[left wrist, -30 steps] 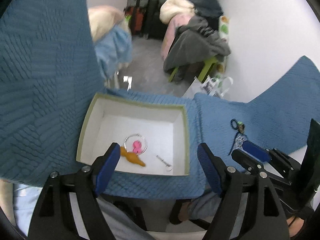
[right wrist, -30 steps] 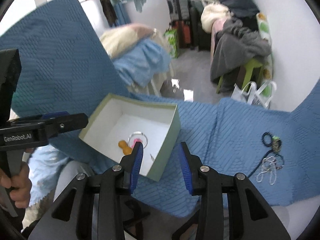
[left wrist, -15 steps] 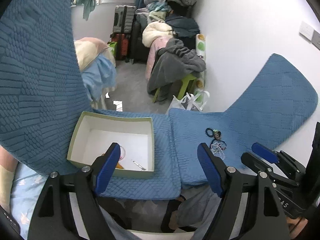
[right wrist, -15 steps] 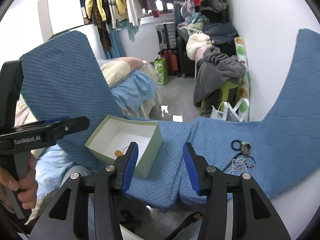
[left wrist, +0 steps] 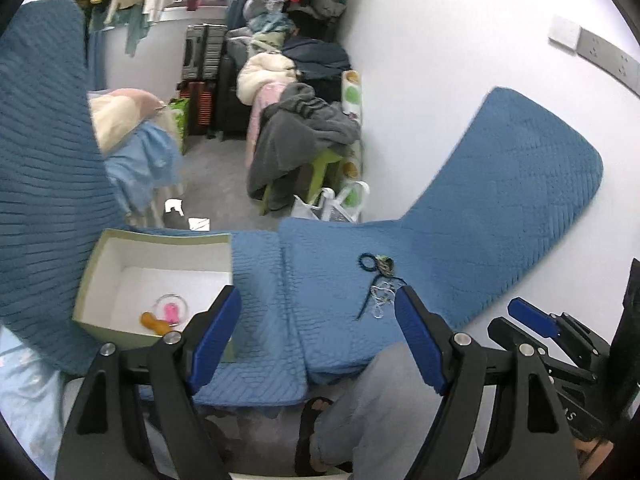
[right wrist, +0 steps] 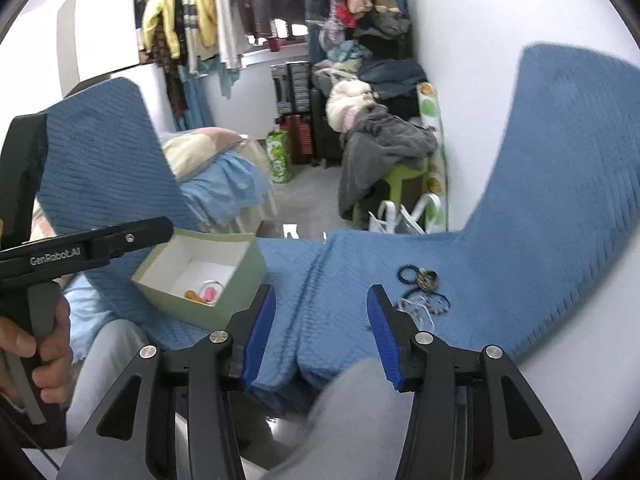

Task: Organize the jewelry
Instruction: 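Move both open grippers back over the jewelry pile on the sofa, then grasp the black cord necklace with the left gripper while the right grasps the silver chain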

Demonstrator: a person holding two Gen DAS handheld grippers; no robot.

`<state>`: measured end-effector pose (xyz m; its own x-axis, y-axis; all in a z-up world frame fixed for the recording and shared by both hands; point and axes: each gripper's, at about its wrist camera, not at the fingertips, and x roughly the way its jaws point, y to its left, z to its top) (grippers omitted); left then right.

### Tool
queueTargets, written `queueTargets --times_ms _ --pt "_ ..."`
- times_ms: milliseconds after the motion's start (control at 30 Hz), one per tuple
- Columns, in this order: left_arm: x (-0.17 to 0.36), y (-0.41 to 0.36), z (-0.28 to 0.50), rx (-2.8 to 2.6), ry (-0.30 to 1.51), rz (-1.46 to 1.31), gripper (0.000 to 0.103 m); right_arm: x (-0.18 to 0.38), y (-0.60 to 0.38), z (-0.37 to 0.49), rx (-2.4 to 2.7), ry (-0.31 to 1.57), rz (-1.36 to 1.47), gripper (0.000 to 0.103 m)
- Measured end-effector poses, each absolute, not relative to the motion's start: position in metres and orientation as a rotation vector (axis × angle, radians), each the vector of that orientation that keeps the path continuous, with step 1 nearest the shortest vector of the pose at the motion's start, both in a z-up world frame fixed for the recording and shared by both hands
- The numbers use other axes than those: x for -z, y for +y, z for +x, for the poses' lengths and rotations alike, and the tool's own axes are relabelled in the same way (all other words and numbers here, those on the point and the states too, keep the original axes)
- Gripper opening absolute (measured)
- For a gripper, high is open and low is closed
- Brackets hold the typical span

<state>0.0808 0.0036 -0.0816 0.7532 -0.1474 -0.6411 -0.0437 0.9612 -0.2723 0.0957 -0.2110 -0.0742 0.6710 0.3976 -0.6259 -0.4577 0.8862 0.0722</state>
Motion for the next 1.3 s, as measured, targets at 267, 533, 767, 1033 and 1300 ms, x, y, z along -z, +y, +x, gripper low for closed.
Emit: queueTargets --times_ms 267,533,767,1033,1300 --pt "0.124 -0.044 0.105 0.143 0.805 -0.260 0.079 0.110 -0.264 0.110 -0.415 0.722 -0.068 0.046" --pt "0.161 -0.055 0.136 0.152 0.856 -0.257 0.067 0.142 -0.296 0.133 -0.384 0.748 -0.036 0.046" --pt "0.201 -0.061 0.179 0.200 0.884 -0.218 0.056 0.187 -0.311 0.172 -0.360 0.766 -0.041 0.046" --pt "0.241 -0.070 0.226 0.268 0.928 -0.187 0.041 0.249 -0.308 0.222 -0.419 0.814 -0.040 0.045" --pt "0.274 -0.092 0.271 0.352 0.988 -0.189 0.036 0.292 -0.274 0.273 -0.511 0.825 -0.135 0.065"
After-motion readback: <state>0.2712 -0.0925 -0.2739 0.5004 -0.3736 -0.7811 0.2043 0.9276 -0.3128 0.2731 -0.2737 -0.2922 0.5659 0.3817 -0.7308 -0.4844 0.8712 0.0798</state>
